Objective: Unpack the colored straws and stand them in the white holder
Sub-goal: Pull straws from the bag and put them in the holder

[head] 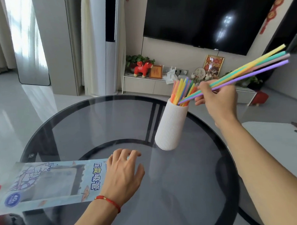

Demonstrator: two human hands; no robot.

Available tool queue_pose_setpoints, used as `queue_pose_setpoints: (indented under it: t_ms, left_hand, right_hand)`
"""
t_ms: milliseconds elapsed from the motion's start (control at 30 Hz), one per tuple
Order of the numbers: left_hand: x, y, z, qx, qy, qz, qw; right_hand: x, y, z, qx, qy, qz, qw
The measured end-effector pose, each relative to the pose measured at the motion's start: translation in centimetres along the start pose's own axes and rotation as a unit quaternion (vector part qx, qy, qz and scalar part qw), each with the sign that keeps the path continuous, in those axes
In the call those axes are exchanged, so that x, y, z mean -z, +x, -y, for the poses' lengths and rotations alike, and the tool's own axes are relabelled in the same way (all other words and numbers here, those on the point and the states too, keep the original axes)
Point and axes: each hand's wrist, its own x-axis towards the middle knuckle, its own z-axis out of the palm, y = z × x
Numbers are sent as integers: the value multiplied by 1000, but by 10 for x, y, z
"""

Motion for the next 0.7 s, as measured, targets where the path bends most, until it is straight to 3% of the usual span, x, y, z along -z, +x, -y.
queue_pose_setpoints:
  t_ms: [133,300,367,500,633,700]
  left_hand:
    - [0,-2,0,5,-7,11,1000]
    - [-1,-3,1,9,-11,27,1000]
    - [-1,-3,2,9,-12,24,1000]
    - [-2,-1,2,7,-15,20,1000]
    - [-1,0,2,10,-20,25,999]
    - [0,0,3,13,-23,21,999]
  right_hand:
    - [-15,2,7,24,-123,45,991]
    - [-31,2,15,-23,-214,123,969]
    - [-32,5,20,-25,-226,113,967]
    - [-29,10,32,7,-181,15,983]
    - [-31,11,32,15,-241,82,967]
    - [-31,10,33,23,-246,74,966]
